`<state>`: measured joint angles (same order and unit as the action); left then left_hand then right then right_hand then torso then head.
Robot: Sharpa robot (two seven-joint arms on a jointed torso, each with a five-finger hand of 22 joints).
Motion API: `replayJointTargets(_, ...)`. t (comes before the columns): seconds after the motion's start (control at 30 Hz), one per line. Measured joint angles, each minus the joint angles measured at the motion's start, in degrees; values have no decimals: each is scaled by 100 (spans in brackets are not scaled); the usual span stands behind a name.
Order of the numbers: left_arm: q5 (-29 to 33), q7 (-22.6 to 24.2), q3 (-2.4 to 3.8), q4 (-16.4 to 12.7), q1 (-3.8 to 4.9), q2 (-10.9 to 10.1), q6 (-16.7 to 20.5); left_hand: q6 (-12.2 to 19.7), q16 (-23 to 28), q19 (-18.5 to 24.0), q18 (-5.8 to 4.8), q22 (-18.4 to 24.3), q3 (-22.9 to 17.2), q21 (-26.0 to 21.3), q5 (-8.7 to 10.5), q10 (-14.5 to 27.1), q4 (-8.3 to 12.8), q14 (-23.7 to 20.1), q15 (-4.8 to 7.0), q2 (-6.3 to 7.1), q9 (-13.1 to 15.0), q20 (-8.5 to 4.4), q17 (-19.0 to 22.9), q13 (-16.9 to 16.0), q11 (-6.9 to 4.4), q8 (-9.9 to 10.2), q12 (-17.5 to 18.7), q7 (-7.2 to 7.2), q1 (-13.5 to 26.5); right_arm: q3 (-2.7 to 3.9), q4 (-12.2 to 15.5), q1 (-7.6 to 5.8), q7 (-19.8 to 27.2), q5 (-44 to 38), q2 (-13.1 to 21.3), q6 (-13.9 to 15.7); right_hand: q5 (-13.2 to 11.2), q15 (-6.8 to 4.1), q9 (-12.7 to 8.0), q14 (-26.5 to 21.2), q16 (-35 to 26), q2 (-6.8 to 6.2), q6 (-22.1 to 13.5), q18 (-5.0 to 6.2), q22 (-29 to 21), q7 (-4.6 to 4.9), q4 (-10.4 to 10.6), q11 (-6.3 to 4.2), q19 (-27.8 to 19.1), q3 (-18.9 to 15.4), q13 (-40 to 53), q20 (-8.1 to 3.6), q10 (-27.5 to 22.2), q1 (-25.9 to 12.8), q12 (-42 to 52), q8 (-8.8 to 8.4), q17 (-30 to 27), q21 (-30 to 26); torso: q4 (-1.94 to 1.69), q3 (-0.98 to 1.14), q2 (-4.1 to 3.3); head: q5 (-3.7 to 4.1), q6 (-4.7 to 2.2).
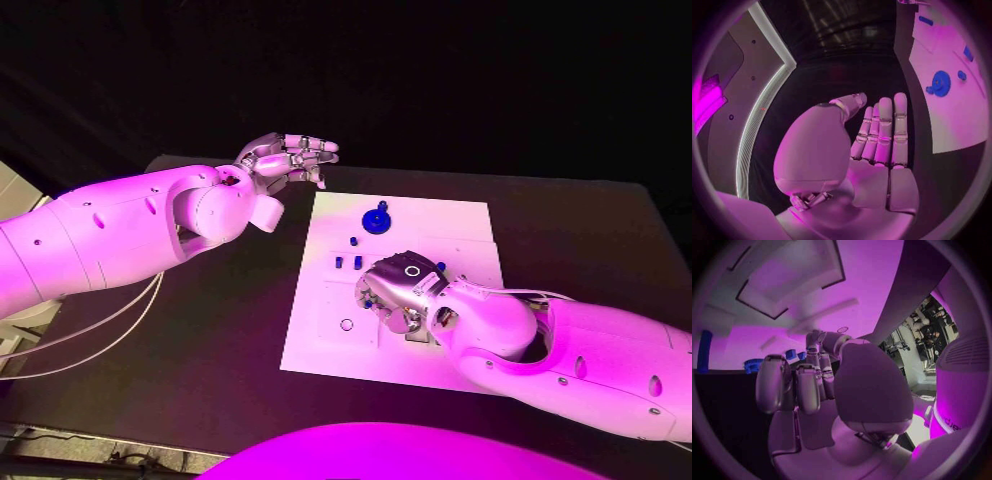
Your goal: Assemble the parts on the task board
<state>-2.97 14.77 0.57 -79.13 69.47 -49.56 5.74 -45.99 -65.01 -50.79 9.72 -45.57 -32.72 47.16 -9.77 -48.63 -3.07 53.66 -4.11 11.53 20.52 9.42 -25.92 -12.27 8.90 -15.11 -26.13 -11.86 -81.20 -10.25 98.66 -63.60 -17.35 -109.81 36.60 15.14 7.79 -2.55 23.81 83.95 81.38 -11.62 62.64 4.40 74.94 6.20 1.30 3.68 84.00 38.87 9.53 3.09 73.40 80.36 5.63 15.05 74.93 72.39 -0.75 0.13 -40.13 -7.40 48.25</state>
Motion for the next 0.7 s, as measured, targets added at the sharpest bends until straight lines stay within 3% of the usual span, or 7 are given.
replayJointTargets(0.43,-3,-15,0,0,0,-3,-12,0,0,0,0,5,0,0,0,0,0,0,0,0,-5,0,5,0,0,0,0,0,0,2,-14,0,-28,-2,-12,-14,0,0,-3,0,0,0,4,0,-1,4,0,0,0,0,1,0,0,0,-12,-11,-1,0,3,0,1,3,-7)
replayJointTargets(0.6,-6,-21,0,-3,0,-5,-16,21,0,0,0,5,0,0,0,21,0,-22,-22,0,-5,0,5,10,21,0,0,21,0,5,-44,-3,-29,12,-23,-16,10,42,-27,-4,-34,-143,-194,0,-1,97,30,-71,0,-104,-42,0,71,-298,-146,-146,-1,-117,3,-2,1,5,-8)
replayJointTargets(0.7,-7,-24,-1,-4,0,-6,-19,21,0,0,0,5,0,0,0,21,0,-22,-22,0,-4,0,5,10,21,0,0,21,0,-1,-69,-1,-28,31,-25,-20,20,72,-72,8,-35,-213,-378,1,-2,85,100,-61,0,-206,-125,43,-76,-487,-198,-267,-1,-186,3,-3,1,5,-8)
